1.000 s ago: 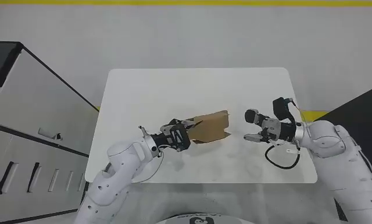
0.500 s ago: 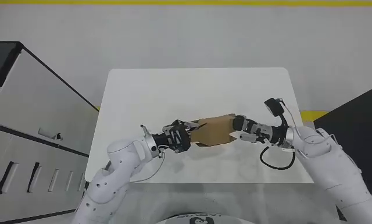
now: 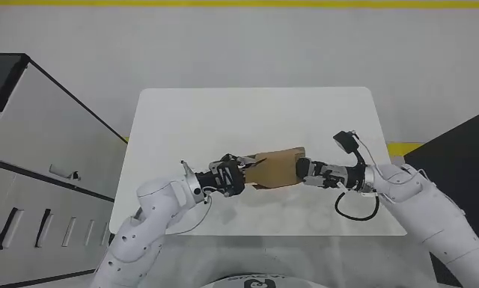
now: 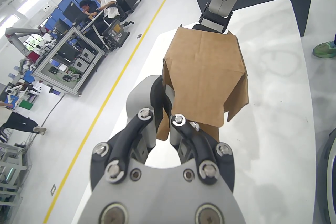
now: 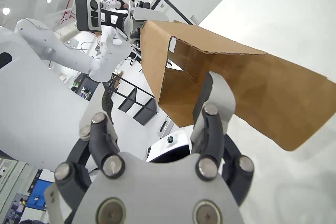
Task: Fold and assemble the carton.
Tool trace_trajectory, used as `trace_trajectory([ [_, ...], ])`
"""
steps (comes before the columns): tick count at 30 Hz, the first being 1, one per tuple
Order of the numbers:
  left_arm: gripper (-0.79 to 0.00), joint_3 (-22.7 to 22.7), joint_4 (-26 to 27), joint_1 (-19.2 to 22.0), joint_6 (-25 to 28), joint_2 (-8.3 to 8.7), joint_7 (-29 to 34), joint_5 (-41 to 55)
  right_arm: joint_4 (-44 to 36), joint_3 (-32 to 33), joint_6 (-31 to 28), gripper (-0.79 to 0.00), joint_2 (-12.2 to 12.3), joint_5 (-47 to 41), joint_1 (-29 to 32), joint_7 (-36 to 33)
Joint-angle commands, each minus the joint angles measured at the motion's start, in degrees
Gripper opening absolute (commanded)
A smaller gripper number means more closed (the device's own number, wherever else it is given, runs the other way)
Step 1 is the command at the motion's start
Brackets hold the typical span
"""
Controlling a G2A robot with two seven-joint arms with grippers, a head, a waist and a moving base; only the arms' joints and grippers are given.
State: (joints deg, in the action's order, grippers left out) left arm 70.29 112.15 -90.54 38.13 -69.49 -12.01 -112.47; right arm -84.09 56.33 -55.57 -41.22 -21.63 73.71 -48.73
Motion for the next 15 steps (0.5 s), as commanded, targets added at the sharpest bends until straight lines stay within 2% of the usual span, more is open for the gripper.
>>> trace_trajectory([
  [1, -0.785, -0.3, 0.0, 0.2, 0.1, 0.1, 0.1, -0.1, 0.4, -1.4, -0.8, -0.228, 0.5, -0.2, -0.8, 0.8],
  [8, -0.785, -1.1, 0.0, 0.7, 0.2, 0.49, 0.2, 0.0, 1.3, -6.2, -2.4, -0.326, 1.9, -0.6, -3.8, 2.4],
  [12, -0.785, -1.4, 0.0, 0.9, 0.4, 0.74, 0.1, 0.0, 1.6, -8.1, -2.4, -0.431, 2.3, -1.6, -5.4, 2.4],
  [15, -0.785, -1.7, 0.0, 1.0, 0.5, 0.92, 0.0, 0.0, 1.6, -9.3, -2.4, -0.459, 2.6, -2.0, -6.4, 2.4],
])
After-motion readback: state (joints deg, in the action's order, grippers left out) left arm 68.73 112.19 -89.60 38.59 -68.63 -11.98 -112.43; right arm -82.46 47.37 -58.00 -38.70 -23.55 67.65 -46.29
